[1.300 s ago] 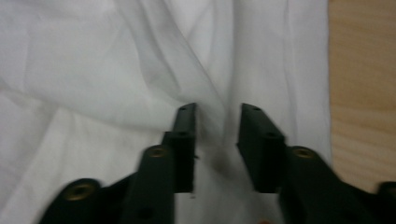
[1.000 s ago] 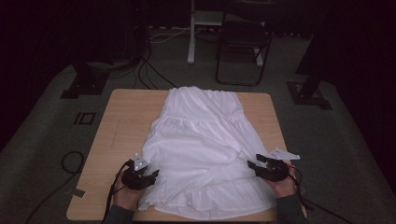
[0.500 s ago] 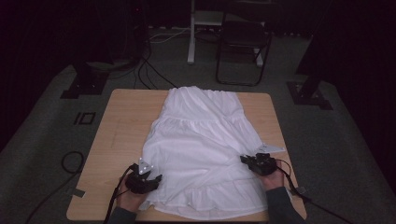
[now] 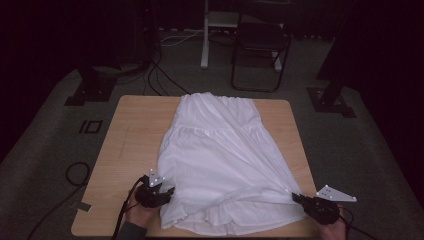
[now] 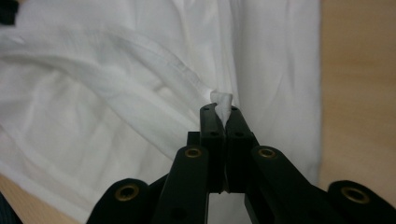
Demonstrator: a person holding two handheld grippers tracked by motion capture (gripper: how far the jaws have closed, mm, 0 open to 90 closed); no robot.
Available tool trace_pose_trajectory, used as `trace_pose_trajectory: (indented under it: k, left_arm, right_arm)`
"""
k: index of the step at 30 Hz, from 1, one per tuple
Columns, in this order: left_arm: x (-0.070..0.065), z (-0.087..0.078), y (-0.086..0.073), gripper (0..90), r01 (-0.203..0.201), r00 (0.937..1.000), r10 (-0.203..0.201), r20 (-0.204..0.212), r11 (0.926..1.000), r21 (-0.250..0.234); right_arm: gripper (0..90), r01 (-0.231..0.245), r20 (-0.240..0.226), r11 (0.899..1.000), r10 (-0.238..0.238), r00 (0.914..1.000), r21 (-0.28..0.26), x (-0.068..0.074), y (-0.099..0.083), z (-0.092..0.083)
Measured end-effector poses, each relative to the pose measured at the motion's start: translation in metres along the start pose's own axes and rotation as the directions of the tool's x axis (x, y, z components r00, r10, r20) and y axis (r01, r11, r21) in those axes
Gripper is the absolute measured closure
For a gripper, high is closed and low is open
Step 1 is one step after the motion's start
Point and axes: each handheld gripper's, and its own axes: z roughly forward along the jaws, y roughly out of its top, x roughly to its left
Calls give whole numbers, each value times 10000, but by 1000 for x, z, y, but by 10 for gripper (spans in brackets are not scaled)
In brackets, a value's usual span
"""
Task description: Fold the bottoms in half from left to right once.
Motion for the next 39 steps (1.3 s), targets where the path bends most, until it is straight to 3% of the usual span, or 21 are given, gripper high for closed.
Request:
trace_pose_trajectory:
  k: [2, 5, 7, 9, 12, 15, 20, 21, 23, 24, 26, 32, 36, 37, 39]
  left_arm:
    - [0, -2, 1, 448, -6, 10000, 6, 8, 10000, -85]
    - [4, -4, 4, 443, -38, 10000, 37, -35, 9997, -254]
    - [9, -6, 8, 440, -13, 9999, 8, -159, 9995, -325]
    - [17, -7, 14, 440, -57, 9993, 41, -365, 9990, -450]
    - [31, -2, 24, 440, 68, 9984, -100, -565, 9984, -564]
    - [52, 8, 40, 440, 262, 9959, -316, -850, 9976, -635]
    - [84, 27, 64, 443, 803, 9896, -867, -1149, 9950, -596]
    - [84, 27, 64, 443, 803, 9896, -867, -1149, 9950, -596]
    - [101, 39, 77, 446, 1090, 9859, -1154, -1214, 9923, -586]
    - [105, 43, 81, 447, 1174, 9855, -1231, -1169, 9916, -546]
    - [110, 50, 85, 449, 1293, 9849, -1345, -1092, 9902, -532]
    - [117, 74, 88, 448, 1952, 9807, -1953, -37, 9805, -220]
    - [114, 84, 89, 458, 2240, 9732, -2225, 576, 9744, -203]
    - [113, 86, 90, 490, 2408, 9677, -2387, 817, 9704, -168]
    - [113, 86, 91, 646, 2450, 9658, -2432, 894, 9695, -91]
  right_arm:
    - [874, -44, -49, 9992, 46, 10000, 403, -2, -9, 6]
    - [625, 37, -57, 9982, -33, 10000, 606, -1, -5, 13]
    - [505, 125, -48, 9994, -123, 9999, 319, -1, 2, 11]
    - [461, 132, -122, 9999, -133, 9998, -81, -2, 13, 9]
    - [449, 230, -38, 9992, -232, 9997, -341, -5, 31, 14]
    - [449, 306, -73, 9988, -309, 9995, -381, -9, 49, 31]
    - [449, 443, -51, 9988, -444, 9990, -193, -20, 79, 76]
    - [449, 443, -51, 9988, -444, 9990, -193, -20, 79, 76]
    - [449, 621, -55, 9981, -622, 9981, -42, -22, 98, 102]
    - [450, 741, 5, 9972, -741, 9972, 8, -23, 111, 119]
    - [458, 781, 55, 9969, -781, 9969, 23, -24, 115, 125]
    - [476, 747, 251, 9970, -752, 9969, 184, -26, 145, 167]
    - [475, 775, 315, 9956, -792, 9964, 521, -23, 159, 191]
    - [475, 778, 357, 9951, -801, 9961, 603, -23, 161, 195]
    - [477, 722, 449, 9949, -755, 9961, 710, -24, 163, 202]
